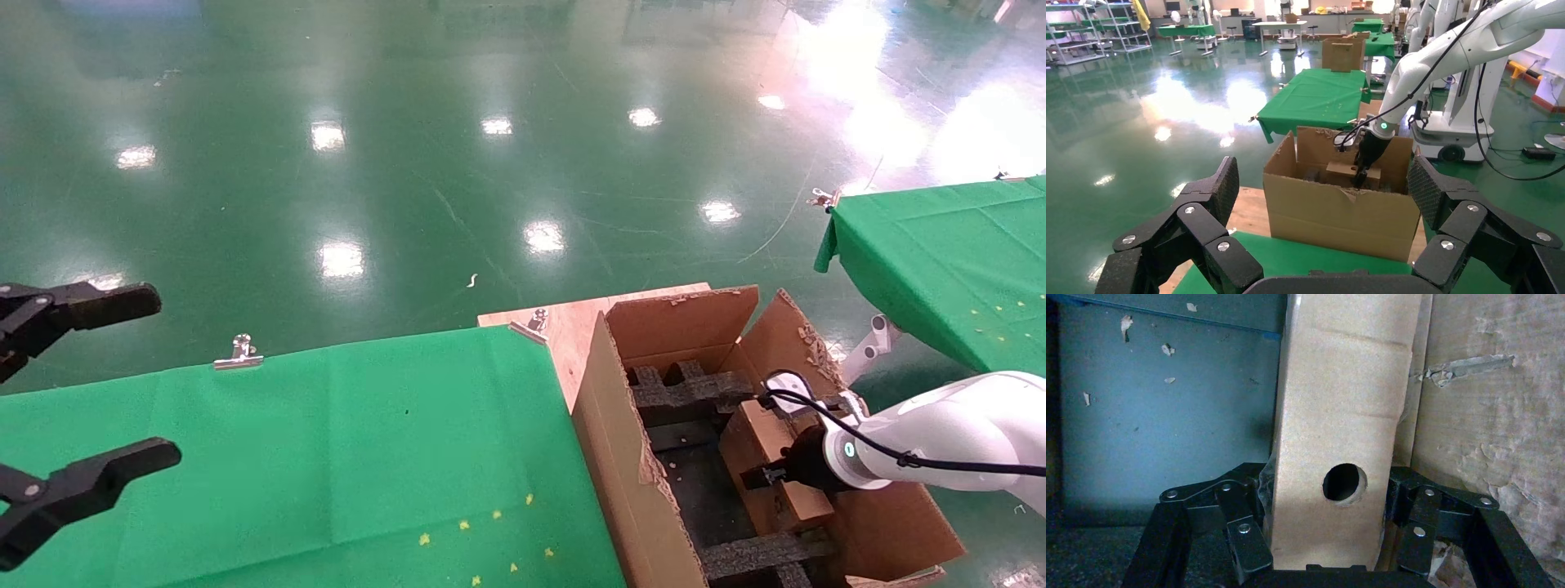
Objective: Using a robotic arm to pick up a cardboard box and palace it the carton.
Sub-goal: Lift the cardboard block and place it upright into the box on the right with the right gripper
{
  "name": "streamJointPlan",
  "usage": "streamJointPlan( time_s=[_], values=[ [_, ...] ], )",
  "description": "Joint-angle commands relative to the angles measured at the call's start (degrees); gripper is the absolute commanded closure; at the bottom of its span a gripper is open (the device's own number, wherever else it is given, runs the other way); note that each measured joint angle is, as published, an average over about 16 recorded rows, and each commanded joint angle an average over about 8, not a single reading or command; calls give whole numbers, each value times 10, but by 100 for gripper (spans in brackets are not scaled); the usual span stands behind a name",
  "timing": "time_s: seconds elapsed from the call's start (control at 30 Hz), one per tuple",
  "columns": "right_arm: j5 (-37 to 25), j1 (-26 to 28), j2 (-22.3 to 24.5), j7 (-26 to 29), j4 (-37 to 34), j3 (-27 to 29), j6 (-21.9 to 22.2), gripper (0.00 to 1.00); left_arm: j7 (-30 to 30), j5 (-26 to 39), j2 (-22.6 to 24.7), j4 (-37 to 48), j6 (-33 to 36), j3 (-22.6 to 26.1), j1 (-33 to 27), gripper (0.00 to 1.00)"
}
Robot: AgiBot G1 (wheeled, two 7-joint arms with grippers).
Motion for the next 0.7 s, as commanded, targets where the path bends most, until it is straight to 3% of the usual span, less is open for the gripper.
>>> streamJointPlan(
  time_s=[0.03, 0.7],
  values=[
    [0, 0, 0, 1, 1, 0, 0, 0, 0, 0, 0, 0, 0, 0, 0, 0],
    [-9, 22, 20, 8, 27, 6, -9, 0, 0, 0, 0, 0, 0, 0, 0, 0]
  ],
)
